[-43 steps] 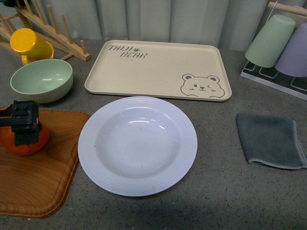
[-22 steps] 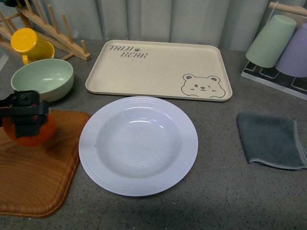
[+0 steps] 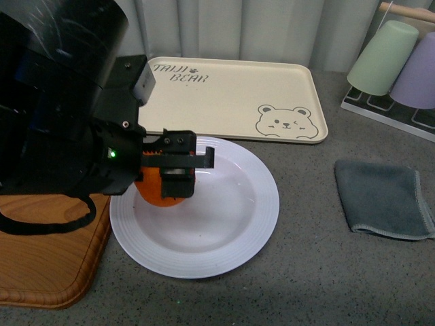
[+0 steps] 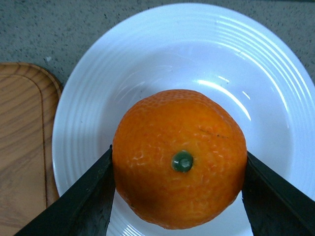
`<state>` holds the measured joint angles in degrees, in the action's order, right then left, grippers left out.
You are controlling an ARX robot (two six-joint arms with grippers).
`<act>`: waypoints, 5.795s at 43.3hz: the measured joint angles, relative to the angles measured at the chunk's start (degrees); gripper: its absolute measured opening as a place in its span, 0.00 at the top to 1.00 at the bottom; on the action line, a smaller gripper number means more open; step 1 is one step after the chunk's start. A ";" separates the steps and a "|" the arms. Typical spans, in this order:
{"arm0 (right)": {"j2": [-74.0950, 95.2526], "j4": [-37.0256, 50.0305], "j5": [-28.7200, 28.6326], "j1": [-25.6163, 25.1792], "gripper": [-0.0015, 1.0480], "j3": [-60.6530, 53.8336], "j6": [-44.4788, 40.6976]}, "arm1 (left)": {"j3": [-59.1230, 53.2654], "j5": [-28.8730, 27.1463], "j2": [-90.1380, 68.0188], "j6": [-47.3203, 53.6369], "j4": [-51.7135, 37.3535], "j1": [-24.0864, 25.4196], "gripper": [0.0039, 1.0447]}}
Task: Place orange and plate with both arms
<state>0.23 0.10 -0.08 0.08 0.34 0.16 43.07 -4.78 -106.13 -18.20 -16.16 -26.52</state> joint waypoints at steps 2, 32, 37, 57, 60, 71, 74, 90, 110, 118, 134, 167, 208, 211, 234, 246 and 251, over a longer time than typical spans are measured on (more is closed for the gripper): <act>0.00 0.00 0.00 0.00 0.09 0.00 0.00 | 0.17 -0.11 -0.90 -0.22 -0.28 -0.55 0.38; 0.00 0.00 0.00 0.00 0.09 0.00 0.00 | 1.88 -1.68 -4.26 0.00 -1.18 -2.21 0.05; 0.00 0.00 0.00 0.00 0.09 0.00 0.00 | 1.01 -2.84 -0.68 0.11 -1.73 -1.97 0.06; 0.00 0.00 0.00 0.00 0.09 0.00 0.00 | -20.28 -8.00 35.98 1.57 -1.07 6.27 0.06; 0.00 0.00 0.00 0.00 0.09 0.00 0.00 | -23.30 -8.72 43.01 1.53 1.88 8.52 0.06; 0.00 0.00 0.00 0.00 0.09 0.00 0.00 | -28.35 -10.56 62.93 -1.44 11.39 13.86 0.06; 0.00 0.00 0.00 0.00 0.09 0.00 0.00 | -29.79 -9.51 63.98 0.20 7.82 14.71 0.09; 0.00 0.00 0.00 0.00 0.09 0.00 0.00 | -40.94 -0.02 73.48 16.94 -14.14 21.18 0.72; 0.00 -0.02 0.00 0.00 0.09 0.00 0.00 | -41.94 4.76 86.01 17.75 -4.09 26.36 0.96; 0.00 -0.02 0.00 0.00 0.09 0.00 0.00 | -41.94 4.74 89.72 17.75 -0.44 26.38 0.96; 0.00 -0.02 0.00 0.00 0.09 0.00 0.00 | -41.94 4.74 95.34 17.75 5.14 26.38 0.96; 31.69 10.32 -0.13 4.98 0.09 5.25 -0.92 | -41.94 4.74 105.90 17.77 16.13 26.38 0.47; 124.61 42.51 -39.52 15.87 0.09 40.65 48.37 | -41.94 4.74 105.90 17.92 16.13 26.38 0.06; 125.96 42.93 -39.50 16.46 0.09 41.86 49.92 | -41.94 4.74 105.90 17.92 16.13 26.38 0.06; 131.78 40.79 -37.88 19.10 0.43 48.76 56.76 | -41.94 4.74 105.90 17.92 16.13 26.38 0.06; 131.80 40.28 -37.46 19.32 0.91 48.85 56.00 | -41.94 4.74 105.90 17.92 16.13 26.38 0.06; 131.84 40.35 -37.70 19.41 0.96 48.76 56.02 | -41.94 4.74 105.90 17.94 16.13 26.38 0.06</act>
<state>132.07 40.45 -37.78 19.49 49.10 56.18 1.13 -0.03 -0.23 -0.25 -0.03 -0.14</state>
